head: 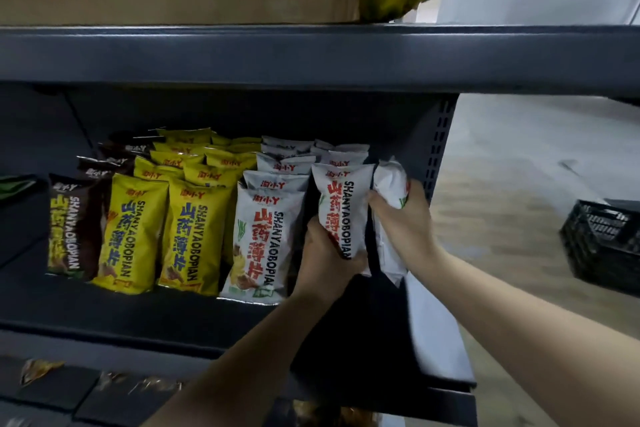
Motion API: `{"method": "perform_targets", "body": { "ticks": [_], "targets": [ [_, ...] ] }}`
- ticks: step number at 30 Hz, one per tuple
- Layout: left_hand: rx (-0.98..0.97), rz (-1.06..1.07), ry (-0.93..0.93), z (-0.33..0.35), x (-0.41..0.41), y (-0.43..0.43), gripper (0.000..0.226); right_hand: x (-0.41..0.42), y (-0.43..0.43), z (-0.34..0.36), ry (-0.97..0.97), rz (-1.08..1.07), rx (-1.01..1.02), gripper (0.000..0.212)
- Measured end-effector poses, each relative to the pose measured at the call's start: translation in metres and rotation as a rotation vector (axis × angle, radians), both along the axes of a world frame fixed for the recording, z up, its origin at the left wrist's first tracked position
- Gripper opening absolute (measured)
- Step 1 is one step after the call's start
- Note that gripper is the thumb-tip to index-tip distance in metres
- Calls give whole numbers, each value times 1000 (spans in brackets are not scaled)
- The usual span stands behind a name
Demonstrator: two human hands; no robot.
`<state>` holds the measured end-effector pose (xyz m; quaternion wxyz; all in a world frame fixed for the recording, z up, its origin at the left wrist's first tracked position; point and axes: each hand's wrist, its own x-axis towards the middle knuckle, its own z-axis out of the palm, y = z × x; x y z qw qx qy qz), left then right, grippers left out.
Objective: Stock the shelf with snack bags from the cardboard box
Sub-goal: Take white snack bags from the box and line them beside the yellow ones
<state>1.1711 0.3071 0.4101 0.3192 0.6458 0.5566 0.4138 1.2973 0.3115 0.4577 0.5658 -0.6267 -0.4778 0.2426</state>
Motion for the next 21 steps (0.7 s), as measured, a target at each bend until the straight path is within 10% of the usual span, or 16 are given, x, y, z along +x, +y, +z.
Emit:
{"method": "perform_targets", "body": {
  "ticks": [8, 21],
  "targets": [
    [94, 150, 170, -10, 18, 32, 57, 4, 17, -16, -35, 25, 41, 60],
    [-51, 218, 278, -27, 22, 41, 91, -22, 52, -20, -73, -28, 44, 63]
  ]
}}
